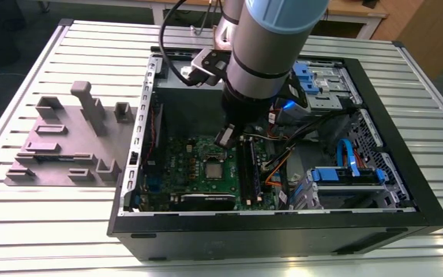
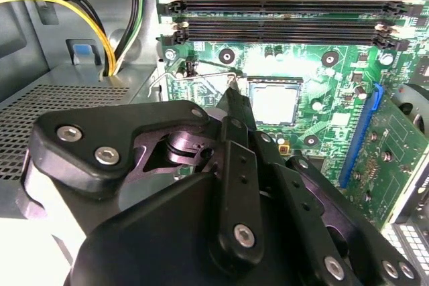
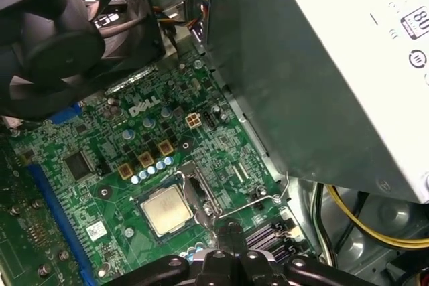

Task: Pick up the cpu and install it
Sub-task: 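Close the cpu cover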

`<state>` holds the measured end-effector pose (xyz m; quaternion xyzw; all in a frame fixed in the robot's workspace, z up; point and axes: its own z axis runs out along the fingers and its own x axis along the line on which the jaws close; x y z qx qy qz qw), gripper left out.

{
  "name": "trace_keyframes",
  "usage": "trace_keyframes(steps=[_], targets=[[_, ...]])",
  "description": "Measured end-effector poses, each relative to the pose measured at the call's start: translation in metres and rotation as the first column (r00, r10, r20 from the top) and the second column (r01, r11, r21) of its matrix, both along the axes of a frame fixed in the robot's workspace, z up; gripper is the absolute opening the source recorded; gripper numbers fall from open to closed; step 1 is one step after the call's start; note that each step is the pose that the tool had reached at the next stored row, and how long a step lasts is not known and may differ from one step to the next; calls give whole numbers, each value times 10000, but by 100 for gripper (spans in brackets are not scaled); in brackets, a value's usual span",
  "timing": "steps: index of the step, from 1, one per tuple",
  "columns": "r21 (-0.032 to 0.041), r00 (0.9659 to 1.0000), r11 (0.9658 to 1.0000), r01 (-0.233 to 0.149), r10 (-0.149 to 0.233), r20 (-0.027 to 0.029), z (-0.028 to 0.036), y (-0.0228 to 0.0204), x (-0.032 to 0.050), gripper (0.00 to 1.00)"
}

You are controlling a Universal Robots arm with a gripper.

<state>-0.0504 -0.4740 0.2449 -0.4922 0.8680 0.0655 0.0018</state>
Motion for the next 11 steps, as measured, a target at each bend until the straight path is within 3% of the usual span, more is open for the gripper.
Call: trace_keyframes(steps=[8,11], targets=[[-3,10000,10000,-1,1,0,1,-38,0,10],[-38,10000,10000,-12,12,-1,-1,-44,-2,10]])
